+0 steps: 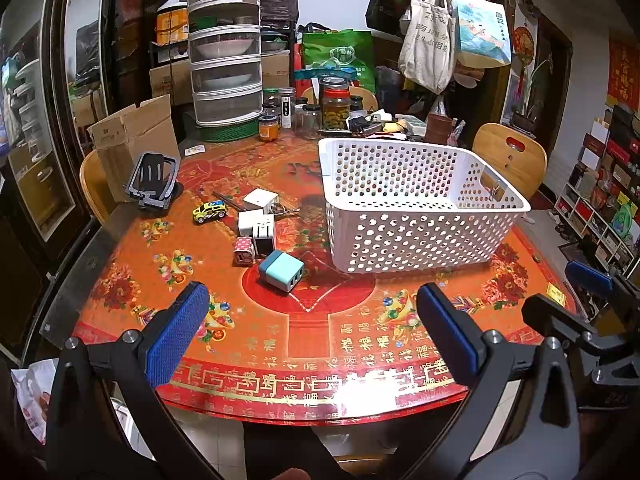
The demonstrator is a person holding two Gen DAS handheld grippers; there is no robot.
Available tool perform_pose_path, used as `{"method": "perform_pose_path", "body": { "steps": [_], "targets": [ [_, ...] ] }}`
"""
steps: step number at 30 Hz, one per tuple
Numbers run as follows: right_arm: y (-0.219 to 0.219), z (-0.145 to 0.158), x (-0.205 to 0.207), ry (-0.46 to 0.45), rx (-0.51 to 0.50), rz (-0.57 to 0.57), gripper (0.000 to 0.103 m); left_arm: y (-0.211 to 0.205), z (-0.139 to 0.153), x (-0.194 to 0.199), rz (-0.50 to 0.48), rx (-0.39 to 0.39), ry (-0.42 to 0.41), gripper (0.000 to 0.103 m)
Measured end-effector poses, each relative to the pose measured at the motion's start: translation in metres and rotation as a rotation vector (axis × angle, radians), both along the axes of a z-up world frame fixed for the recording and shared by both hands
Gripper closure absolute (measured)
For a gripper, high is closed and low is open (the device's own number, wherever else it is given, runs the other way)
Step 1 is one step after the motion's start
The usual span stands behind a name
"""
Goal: Organize rigid objects
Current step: 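Grasp the white basket rim with the right tool and pull it closer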
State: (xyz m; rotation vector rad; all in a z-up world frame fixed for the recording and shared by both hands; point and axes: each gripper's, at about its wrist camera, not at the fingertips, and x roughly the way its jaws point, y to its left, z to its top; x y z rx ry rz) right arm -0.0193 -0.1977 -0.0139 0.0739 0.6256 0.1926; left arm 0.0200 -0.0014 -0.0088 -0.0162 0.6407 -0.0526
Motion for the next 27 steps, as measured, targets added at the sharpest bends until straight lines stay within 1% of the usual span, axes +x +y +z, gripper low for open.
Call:
{"method": "perform_pose_path", "body": {
  "steps": [2, 4, 5, 8, 9, 10, 11, 12, 13, 15, 16, 17, 19, 20, 21, 23, 25, 27],
  "targets": [
    [0.000, -0.001, 0.000, 0.000, 0.000, -0.002, 0.000, 0.000, 0.000, -0.001, -0.018, -0.011, -0.013, 0.001],
    [-0.001, -0.002, 0.002, 0.000, -0.007, -0.005, 0.000, 0.002, 0.001, -0.002, -0.046, -0.040, -0.042, 0.001],
    [-0.003, -0.002, 0.006, -0.004, -0.025, -0.013, 0.000, 0.004, 0.002, 0.000, -0.047, -0.046, -0.055, 0.001],
    [-0.021, 0.001, 0.019, -0.037, -0.049, -0.066, 0.000, 0.023, 0.002, 0.017, -0.016, -0.067, -0.078, 0.001],
    [-0.034, 0.004, 0.027, -0.058, -0.057, -0.101, 0.000, 0.032, 0.002, 0.026, -0.001, -0.071, -0.100, 0.001],
    [-0.044, 0.006, 0.033, -0.079, -0.060, -0.132, 0.000, 0.042, 0.002, 0.038, 0.026, -0.057, -0.113, 0.001],
    [-0.058, 0.008, 0.042, -0.096, -0.066, -0.166, 0.000, 0.051, 0.002, 0.049, 0.052, -0.044, -0.107, 0.001],
    [-0.071, 0.009, 0.054, -0.092, -0.081, -0.198, 0.000, 0.061, 0.001, 0.066, 0.076, -0.027, -0.095, 0.001],
    [-0.083, 0.008, 0.067, -0.078, -0.096, -0.219, 0.000, 0.071, -0.001, 0.082, 0.092, -0.009, -0.086, 0.001],
    [-0.105, 0.002, 0.099, 0.001, -0.130, -0.259, 0.000, 0.093, -0.017, 0.124, 0.120, 0.021, 0.014, 0.001],
    [-0.117, -0.002, 0.115, 0.046, -0.121, -0.275, 0.000, 0.106, -0.028, 0.146, 0.155, 0.033, 0.086, 0.001],
    [-0.128, -0.007, 0.131, 0.084, -0.102, -0.285, 0.000, 0.115, -0.035, 0.159, 0.179, 0.034, 0.123, 0.001],
    [-0.147, -0.019, 0.157, 0.170, -0.070, -0.296, 0.000, 0.134, -0.053, 0.184, 0.198, 0.007, 0.180, 0.001],
    [-0.155, -0.026, 0.169, 0.212, -0.052, -0.297, 0.000, 0.143, -0.060, 0.193, 0.206, -0.010, 0.199, 0.001],
    [-0.160, -0.033, 0.179, 0.241, -0.033, -0.288, 0.000, 0.148, -0.064, 0.197, 0.209, -0.012, 0.202, 0.001],
    [-0.162, -0.042, 0.193, 0.281, -0.031, -0.254, 0.000, 0.155, -0.069, 0.205, 0.217, 0.013, 0.198, 0.001],
    [-0.159, -0.049, 0.204, 0.299, -0.045, -0.240, 0.001, 0.160, -0.072, 0.213, 0.226, 0.027, 0.199, 0.001],
    [-0.153, -0.052, 0.212, 0.313, -0.039, -0.216, 0.005, 0.170, -0.079, 0.227, 0.234, 0.014, 0.221, 0.001]
  ]
}}
